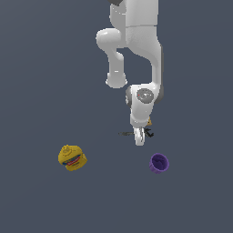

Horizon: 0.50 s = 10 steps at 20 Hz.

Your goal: Pick up a designated object from a clutter of objects.

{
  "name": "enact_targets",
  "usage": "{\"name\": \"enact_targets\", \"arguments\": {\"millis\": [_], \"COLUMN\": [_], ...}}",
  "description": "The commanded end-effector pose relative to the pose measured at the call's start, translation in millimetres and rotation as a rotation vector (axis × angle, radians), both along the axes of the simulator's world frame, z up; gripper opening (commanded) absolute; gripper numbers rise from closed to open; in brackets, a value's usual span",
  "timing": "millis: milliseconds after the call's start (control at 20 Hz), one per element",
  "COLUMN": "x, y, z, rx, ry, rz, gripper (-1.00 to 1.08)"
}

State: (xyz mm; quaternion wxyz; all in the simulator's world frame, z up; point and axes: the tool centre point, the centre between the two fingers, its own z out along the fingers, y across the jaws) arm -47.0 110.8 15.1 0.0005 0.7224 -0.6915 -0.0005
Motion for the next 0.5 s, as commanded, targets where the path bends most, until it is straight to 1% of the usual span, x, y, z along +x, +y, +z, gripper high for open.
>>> {"name": "enact_targets", "arguments": {"millis": [0,250,450], "x": [2,10,19], "y": [0,1,2], "z": [7,32,61], "rx": [0.000,0.000,0.000], "ry": [-0.001,-0.001,-0.001], "rz": [0.000,-0.001,-0.001], "gripper": [-1.00,-1.00,-1.00]}}
